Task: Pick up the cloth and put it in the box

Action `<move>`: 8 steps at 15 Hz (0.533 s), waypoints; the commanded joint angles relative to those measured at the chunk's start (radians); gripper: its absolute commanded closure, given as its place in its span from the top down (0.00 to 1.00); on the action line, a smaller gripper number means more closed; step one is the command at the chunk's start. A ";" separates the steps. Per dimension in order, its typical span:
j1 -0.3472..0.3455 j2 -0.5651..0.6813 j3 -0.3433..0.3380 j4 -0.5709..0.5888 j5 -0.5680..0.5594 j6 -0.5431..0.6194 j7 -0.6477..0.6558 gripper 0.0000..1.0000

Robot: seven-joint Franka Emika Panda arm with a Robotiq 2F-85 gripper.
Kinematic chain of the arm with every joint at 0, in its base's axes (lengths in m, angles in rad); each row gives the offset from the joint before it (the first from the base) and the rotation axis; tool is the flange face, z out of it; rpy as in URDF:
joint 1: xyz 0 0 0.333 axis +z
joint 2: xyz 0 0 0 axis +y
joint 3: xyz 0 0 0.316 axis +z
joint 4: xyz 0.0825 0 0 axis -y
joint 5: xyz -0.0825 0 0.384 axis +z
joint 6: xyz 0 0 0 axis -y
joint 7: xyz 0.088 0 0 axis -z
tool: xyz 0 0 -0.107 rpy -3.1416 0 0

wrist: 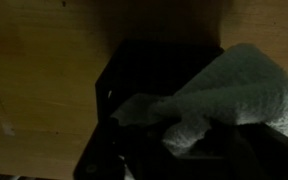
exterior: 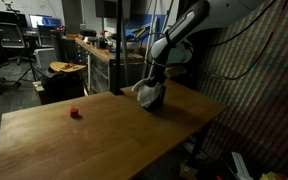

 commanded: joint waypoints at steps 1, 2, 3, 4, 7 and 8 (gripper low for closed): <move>0.012 0.009 0.007 -0.005 -0.026 0.013 0.021 0.00; 0.014 0.010 0.009 -0.009 -0.025 0.013 0.020 0.00; 0.017 0.009 0.009 -0.018 -0.029 0.013 0.021 0.00; 0.019 0.007 0.010 -0.027 -0.032 0.010 0.021 0.00; 0.022 0.011 0.020 -0.039 -0.027 0.005 0.019 0.00; 0.022 0.016 0.026 -0.035 -0.018 0.002 0.018 0.00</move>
